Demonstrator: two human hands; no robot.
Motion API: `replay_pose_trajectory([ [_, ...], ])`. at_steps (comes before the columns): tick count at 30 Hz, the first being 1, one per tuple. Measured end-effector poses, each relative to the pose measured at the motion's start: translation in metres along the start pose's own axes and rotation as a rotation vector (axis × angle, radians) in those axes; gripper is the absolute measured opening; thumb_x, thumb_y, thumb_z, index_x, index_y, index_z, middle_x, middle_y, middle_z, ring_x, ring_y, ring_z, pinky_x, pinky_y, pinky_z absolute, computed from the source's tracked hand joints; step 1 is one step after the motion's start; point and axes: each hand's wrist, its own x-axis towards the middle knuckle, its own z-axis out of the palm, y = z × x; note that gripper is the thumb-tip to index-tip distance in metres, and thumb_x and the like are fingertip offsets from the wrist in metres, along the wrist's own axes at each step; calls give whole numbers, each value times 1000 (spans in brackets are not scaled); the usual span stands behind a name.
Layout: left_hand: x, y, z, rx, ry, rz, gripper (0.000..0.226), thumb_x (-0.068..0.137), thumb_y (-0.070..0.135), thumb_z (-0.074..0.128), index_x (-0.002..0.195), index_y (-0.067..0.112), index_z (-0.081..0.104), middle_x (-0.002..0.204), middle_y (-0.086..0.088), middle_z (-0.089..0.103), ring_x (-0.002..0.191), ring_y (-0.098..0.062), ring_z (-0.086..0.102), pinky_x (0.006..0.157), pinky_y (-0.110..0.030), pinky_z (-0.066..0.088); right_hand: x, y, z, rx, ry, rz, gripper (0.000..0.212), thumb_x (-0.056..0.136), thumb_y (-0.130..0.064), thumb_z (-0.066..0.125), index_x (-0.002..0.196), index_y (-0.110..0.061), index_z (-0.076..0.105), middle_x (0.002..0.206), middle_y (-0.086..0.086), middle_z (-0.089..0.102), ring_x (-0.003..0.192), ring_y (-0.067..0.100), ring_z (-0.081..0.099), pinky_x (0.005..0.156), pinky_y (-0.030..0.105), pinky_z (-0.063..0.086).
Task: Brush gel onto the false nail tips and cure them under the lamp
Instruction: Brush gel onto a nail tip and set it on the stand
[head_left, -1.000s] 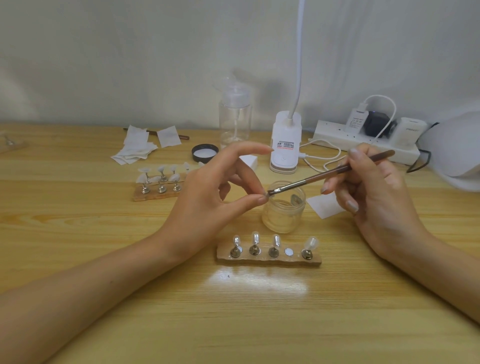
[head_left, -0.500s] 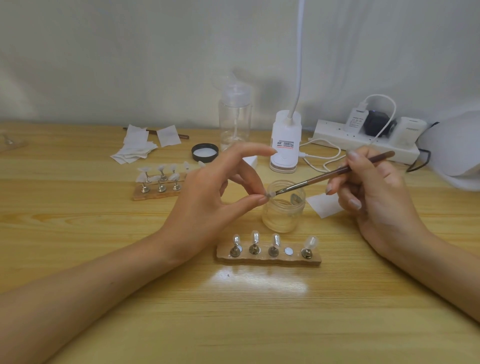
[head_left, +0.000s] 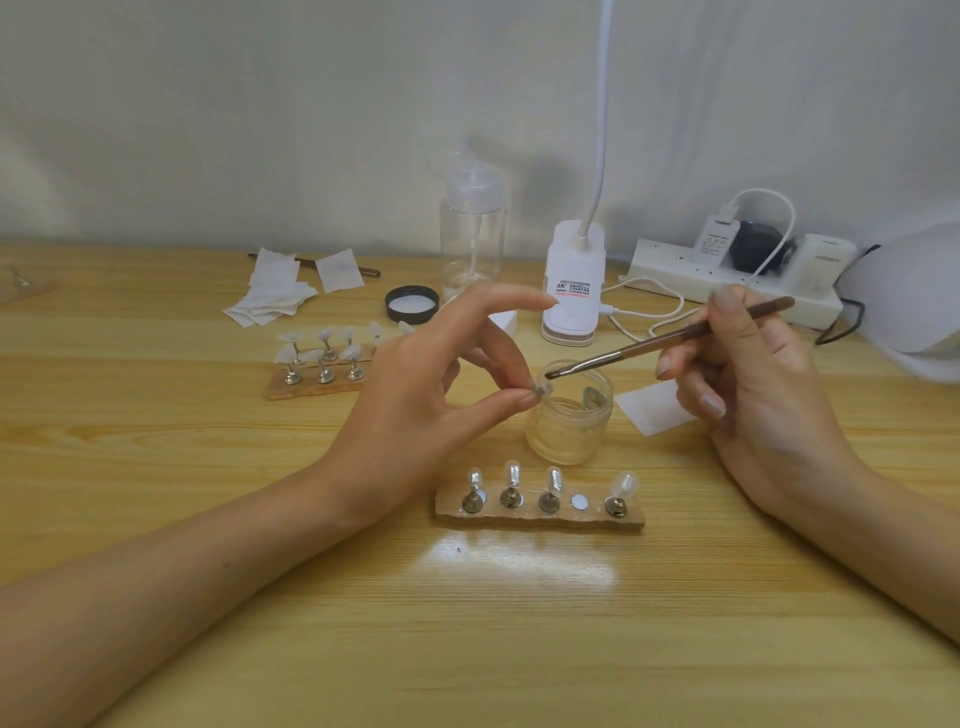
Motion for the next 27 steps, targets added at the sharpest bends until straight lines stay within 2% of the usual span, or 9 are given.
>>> replay_pose_trajectory([
  [7, 0, 0, 0, -7, -3, -27, 51, 87, 10, 77, 130, 26, 56, 83, 8, 71, 83, -10, 66, 66, -13, 37, 2, 2, -3, -10, 41, 16, 23, 98, -25, 48, 77, -18, 45, 58, 6, 65, 35, 7, 32, 41, 14, 33],
  [11, -1, 0, 1, -21, -4, -35, 51, 87, 8, 77, 130, 26, 56, 82, 8, 71, 83, -12, 67, 65, -14, 37, 0, 1, 0, -17, -17, 14, 21, 90, -33, 52, 77, -18, 44, 61, 5, 67, 36, 8, 33, 41, 15, 33],
  [13, 0, 0, 1, -22, -6, -34, 50, 87, 9, 77, 130, 25, 57, 82, 7, 71, 83, -13, 67, 64, -15, 37, 1, 2, 0, -27, 20, 40, 20, 93, -29, 52, 77, -18, 45, 59, 6, 65, 35, 7, 32, 40, 14, 32],
  [15, 0, 0, 1, -22, -6, -35, 50, 87, 10, 76, 131, 26, 56, 83, 8, 71, 84, -15, 68, 61, -22, 39, 2, 2, -2, -10, 51, 44, 22, 100, -22, 47, 78, -16, 45, 57, 7, 64, 34, 6, 31, 39, 13, 31],
  [20, 0, -1, 0, -31, -8, -42, 50, 88, 10, 76, 131, 27, 56, 84, 8, 71, 85, -16, 69, 60, -35, 41, 0, 1, 0, -17, -16, 10, 22, 93, -31, 51, 77, -19, 44, 62, 6, 67, 36, 7, 33, 40, 15, 31],
  [24, -1, -2, 1, -25, -8, -46, 49, 88, 13, 75, 131, 28, 56, 84, 9, 71, 85, -16, 68, 61, -39, 40, 2, 3, -2, -31, 45, 36, 23, 102, -21, 45, 79, -16, 46, 57, 7, 64, 34, 6, 31, 38, 14, 28],
  [27, 0, -1, 1, -28, -6, -43, 48, 88, 14, 74, 130, 27, 56, 83, 9, 71, 84, -16, 68, 60, -40, 40, 0, 1, -2, -8, 0, -7, 21, 95, -28, 49, 78, -16, 45, 60, 6, 66, 35, 5, 29, 39, 14, 28],
])
